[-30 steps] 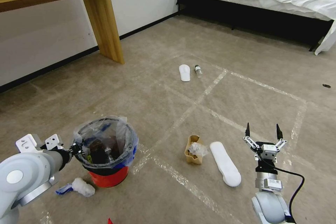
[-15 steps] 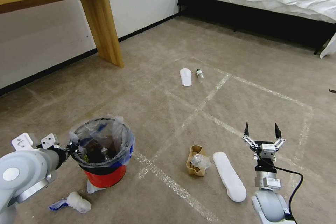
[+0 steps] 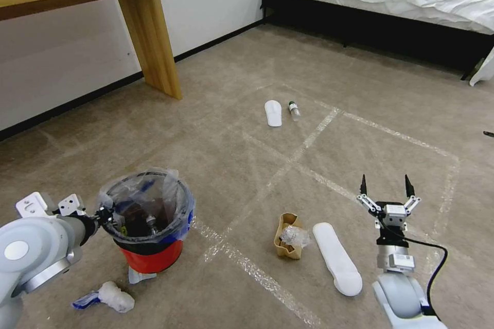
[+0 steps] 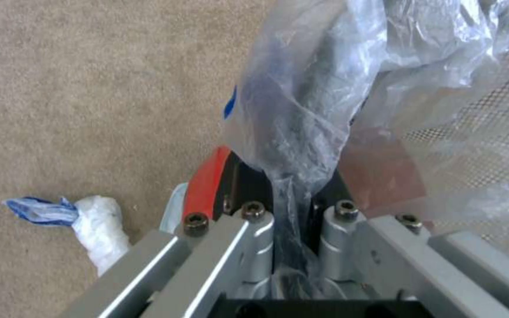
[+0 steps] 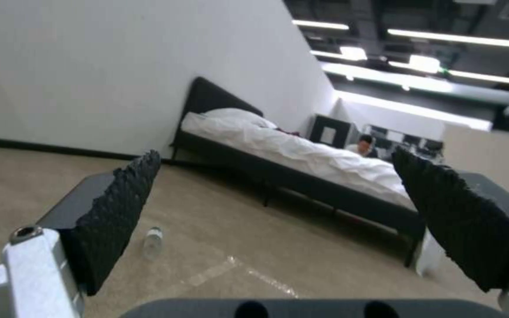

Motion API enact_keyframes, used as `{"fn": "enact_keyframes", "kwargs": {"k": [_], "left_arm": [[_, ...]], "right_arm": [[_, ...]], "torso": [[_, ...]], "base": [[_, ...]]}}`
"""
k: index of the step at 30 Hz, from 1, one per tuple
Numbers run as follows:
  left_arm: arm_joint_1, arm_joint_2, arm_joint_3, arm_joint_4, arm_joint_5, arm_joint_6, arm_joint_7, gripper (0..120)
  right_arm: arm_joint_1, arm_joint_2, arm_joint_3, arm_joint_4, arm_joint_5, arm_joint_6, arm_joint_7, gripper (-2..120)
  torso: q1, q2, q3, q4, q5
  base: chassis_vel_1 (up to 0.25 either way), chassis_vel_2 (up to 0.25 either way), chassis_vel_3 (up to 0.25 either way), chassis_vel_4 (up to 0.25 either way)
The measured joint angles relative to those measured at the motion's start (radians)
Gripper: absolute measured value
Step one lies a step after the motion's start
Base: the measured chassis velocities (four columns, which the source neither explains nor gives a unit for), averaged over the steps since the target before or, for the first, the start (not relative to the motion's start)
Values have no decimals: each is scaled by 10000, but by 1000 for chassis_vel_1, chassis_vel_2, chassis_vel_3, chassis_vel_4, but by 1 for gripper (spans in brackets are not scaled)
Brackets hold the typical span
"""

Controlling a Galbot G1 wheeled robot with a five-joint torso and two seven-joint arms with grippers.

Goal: Pick up the trash bin and place the garbage on the floor into it.

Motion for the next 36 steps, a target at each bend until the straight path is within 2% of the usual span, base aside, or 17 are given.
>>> {"fn": "enact_keyframes", "kwargs": {"k": [3,4,7,8,13,21,27,31,34,36], "left_arm": [[18,2,-5,3,11,9,17,4],[32,2,-9,4,27,13,28,4],[37,-19,-11,4,44,17,40,4],[47,-108,-12,4,72,19,46,4],[143,-259,-15,-67,173,31,50,4],[145,-227,-30,-57,189,39,61,4],[177,-174,-30,-24,250,61,96,4],[157,-190,14,-12,282,63,111,4],[227,-195,6,5,336,107,155,4],[243,-195,0,15,343,120,168,4]], "right_arm": [[165,-404,-155,-9,164,-170,65,100],[419,-891,-381,-45,385,-393,158,100],[695,-1307,-618,-130,548,-550,214,100],[1158,-1743,-981,-308,694,-610,262,100],[1386,-1877,-1493,-68,1373,-768,120,100],[1615,-1955,-1825,-43,1420,-1170,82,100],[2186,-2682,-2531,-426,1567,-1570,-169,100],[2682,-3198,-3096,-1050,1743,-1802,-772,100],[3147,-3910,-3928,-1783,2326,-2050,-1874,100],[3308,-4071,-4230,-1961,2463,-2068,-2039,100]], "torso": [[0,1,0,-1,-2],[0,1,0,0,-5],[0,0,0,0,-3],[0,0,0,0,-3],[0,1,1,0,-2],[0,0,0,0,-2],[-1,1,0,0,-3],[-1,1,0,2,-4],[-1,0,1,-2,-2],[-1,0,0,-1,-6]], "base": [[0,0,0,0],[0,0,0,0],[0,0,0,0],[0,0,0,0],[0,0,0,0],[0,0,0,0],[0,0,0,0],[0,0,0,0],[0,0,0,0],[0,0,0,0]]}}
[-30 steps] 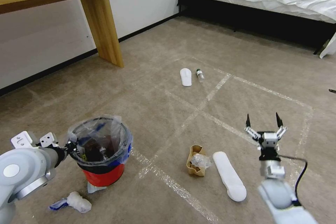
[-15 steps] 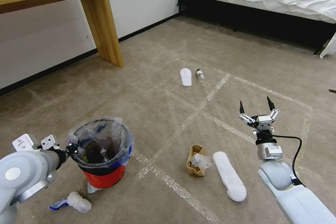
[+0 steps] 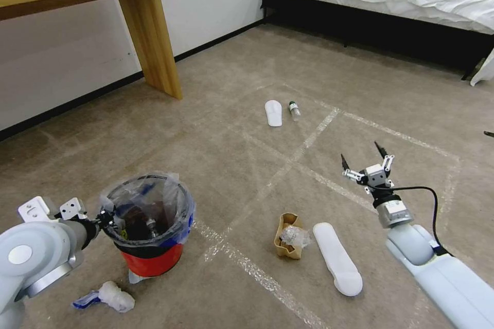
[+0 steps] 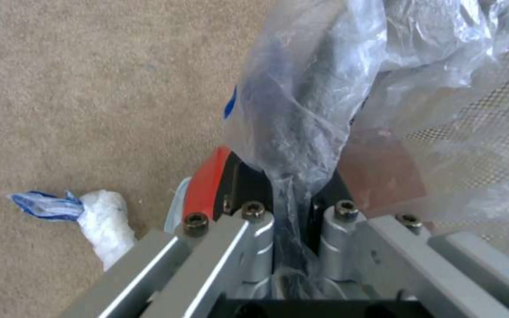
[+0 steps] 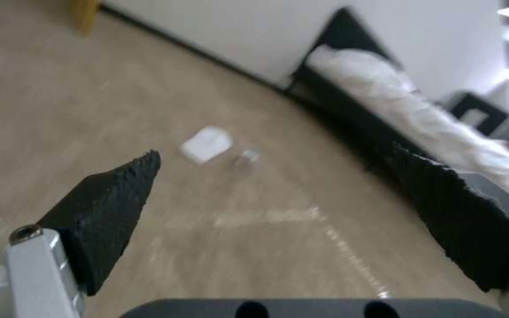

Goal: Pick up the trash bin and place the garbage on the floor into it.

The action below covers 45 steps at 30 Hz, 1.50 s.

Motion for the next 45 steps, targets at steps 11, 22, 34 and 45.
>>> {"fn": "enact_keyframes", "kwargs": {"k": [11,22,34,45], "left_arm": [[-252,154,212,216,0,37,115,4],[-472,419,323,478,-97,107,289,4],[-367,382,403,341,-30,32,244,4],[-224,220,433,261,136,22,225,4]], "right_arm": [[1861,-67,-2002,-3271,91,1773,-3654,100],[3249,580,-2995,-5846,-137,3396,-7752,100],[3353,1051,-3537,-5928,-220,3593,-8099,100],[3152,1344,-3558,-5811,-57,3558,-7865,100]], "torso": [[0,0,0,6,6],[0,0,0,0,1],[0,0,-1,1,2],[0,0,-1,2,1]], "base": [[0,0,0,0],[0,0,0,0],[0,0,0,0],[0,0,0,0]]}}
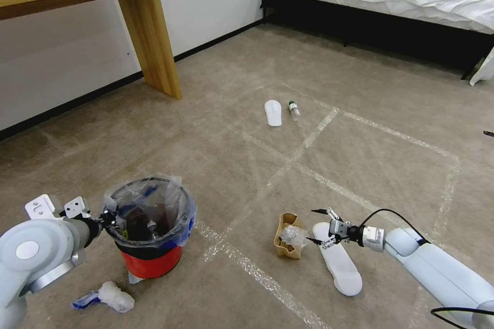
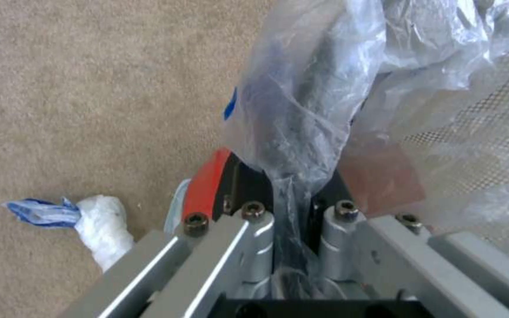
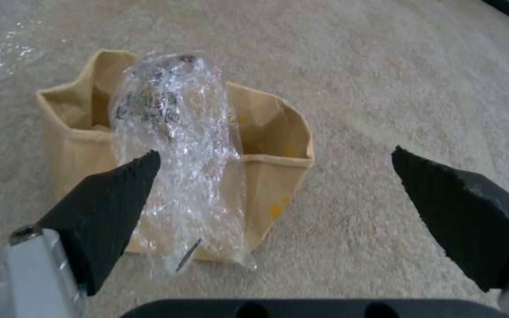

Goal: Pick up the trash bin and place the garbage on the floor into it.

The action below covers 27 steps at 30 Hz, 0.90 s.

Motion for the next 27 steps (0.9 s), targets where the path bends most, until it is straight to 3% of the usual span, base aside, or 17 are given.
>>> {"fn": "enact_keyframes", "kwargs": {"k": [9,27], "left_arm": [[72,-70,54,-32,95,-1,-5,4],[137,-97,49,-95,133,3,-11,4]], "right_arm": [[-104,240,133,-423,232,-5,-2,100],[-612,227,256,732,522,-88,-277,100]], "torso": [[0,0,0,0,0],[0,0,0,-1,0]], "base": [[0,0,0,0],[0,0,0,0]]}}
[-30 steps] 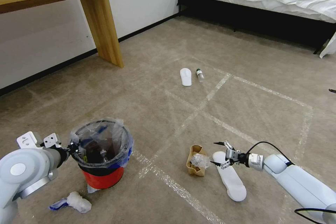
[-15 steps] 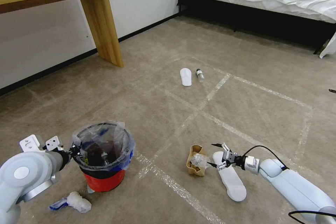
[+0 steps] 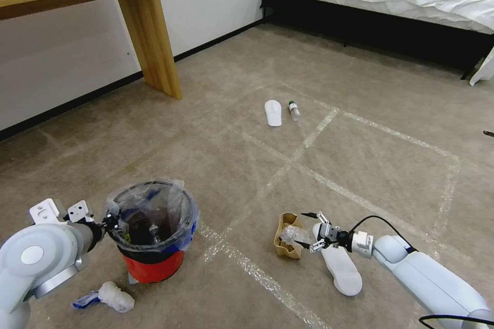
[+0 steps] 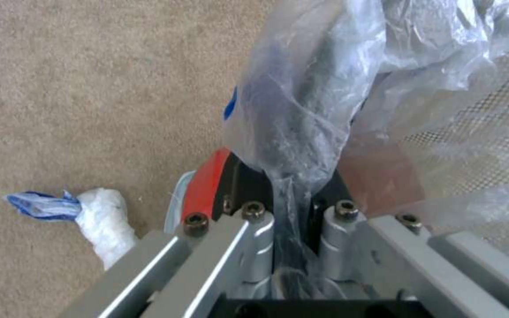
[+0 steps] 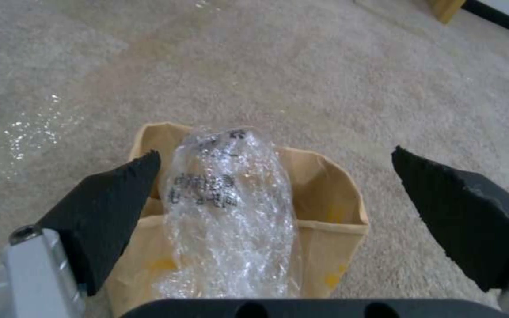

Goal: Pick up the trash bin and place the garbage on the floor into it.

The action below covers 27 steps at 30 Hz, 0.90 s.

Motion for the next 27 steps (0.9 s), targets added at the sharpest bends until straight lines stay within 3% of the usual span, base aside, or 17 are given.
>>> {"fn": "enact_keyframes", "kwargs": {"k": [27], "left_arm": [[6,34,57,54,82,52,47,4]], "right_arm": [[-41,558,-10,-821,237,2,201,100]], "torso": [[0,1,0,0,0]], "base": [[0,0,0,0]]}}
